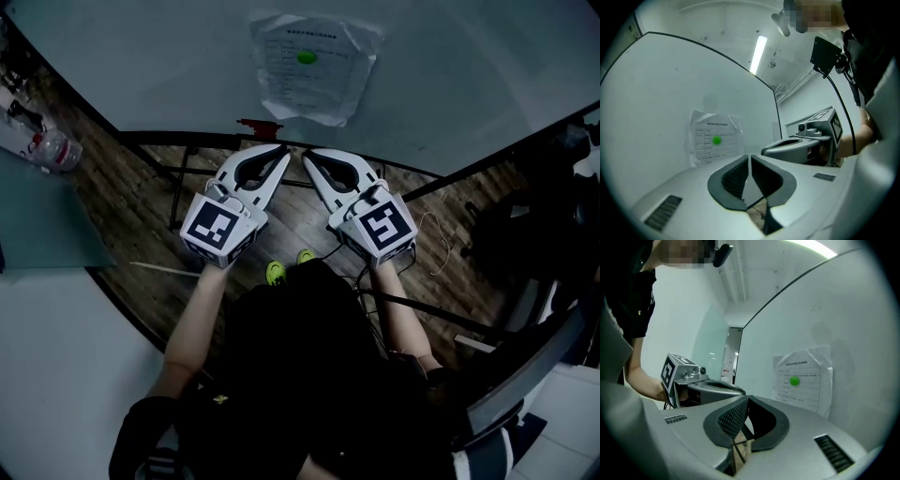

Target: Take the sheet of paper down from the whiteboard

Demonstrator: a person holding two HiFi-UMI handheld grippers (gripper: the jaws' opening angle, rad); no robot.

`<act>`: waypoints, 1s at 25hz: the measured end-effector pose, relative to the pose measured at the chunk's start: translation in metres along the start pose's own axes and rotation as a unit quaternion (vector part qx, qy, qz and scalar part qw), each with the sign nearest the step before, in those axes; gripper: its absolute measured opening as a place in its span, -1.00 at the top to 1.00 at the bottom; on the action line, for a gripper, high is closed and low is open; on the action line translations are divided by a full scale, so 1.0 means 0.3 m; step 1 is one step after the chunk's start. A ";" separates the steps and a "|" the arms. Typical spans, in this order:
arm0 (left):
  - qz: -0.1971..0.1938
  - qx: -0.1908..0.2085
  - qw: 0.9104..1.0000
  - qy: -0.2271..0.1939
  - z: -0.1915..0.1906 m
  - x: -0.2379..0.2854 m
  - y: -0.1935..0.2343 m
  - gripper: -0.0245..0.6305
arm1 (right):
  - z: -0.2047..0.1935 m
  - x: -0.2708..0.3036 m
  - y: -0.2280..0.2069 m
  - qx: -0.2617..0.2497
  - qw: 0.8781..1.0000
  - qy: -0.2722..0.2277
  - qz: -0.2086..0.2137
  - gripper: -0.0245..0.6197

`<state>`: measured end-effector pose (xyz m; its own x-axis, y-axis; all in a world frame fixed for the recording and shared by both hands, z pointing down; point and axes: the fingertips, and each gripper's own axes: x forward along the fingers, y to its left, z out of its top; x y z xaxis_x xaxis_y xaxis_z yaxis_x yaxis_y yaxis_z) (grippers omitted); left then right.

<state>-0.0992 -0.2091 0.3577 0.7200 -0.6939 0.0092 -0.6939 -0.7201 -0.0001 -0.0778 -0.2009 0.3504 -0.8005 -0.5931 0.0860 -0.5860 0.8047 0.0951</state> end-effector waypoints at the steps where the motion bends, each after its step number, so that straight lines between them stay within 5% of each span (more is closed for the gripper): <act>1: -0.001 0.003 1.000 -0.002 0.005 0.007 0.007 0.82 | 0.005 0.007 -0.005 -0.003 1.000 -0.001 -0.001 0.90; 25: 0.029 0.069 0.997 -0.008 0.072 0.226 0.173 0.81 | 0.047 0.119 -0.225 -0.035 0.999 -0.004 -0.004 0.89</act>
<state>-0.0863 -0.2937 0.3366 0.6795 -0.7336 -0.0103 -0.7277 -0.6721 -0.1369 -0.0686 -0.2762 0.3331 -0.7967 -0.5993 0.0773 -0.5827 0.7958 0.1649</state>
